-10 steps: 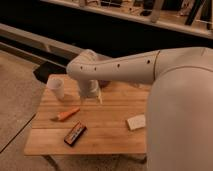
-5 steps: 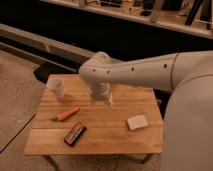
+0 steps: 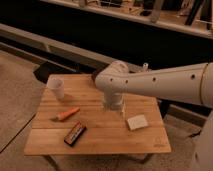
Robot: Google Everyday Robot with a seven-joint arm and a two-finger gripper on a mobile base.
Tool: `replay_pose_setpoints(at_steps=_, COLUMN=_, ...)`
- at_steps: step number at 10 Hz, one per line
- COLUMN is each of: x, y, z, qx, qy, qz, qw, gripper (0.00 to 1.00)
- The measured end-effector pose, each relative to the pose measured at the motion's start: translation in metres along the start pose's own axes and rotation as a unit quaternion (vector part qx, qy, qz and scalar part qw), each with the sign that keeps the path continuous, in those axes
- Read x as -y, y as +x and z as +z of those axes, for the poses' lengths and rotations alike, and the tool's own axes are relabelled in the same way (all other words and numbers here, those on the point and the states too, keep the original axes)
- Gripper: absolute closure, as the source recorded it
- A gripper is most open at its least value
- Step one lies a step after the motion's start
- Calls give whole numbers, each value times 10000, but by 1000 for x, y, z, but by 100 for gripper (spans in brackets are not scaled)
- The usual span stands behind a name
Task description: Place the eraser in the ceramic cup
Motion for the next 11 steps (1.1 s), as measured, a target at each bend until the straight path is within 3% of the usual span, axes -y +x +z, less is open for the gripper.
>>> replay_pose_setpoints(at_steps=5, x=48, y=14, z=30, qx=-159, qy=23, qz=374, qw=9992, gripper=35)
replay_pose_setpoints(at_steps=11, x=63, y=-21, z=67, qx=-201, qy=197, qz=1032, qw=9943, gripper=35)
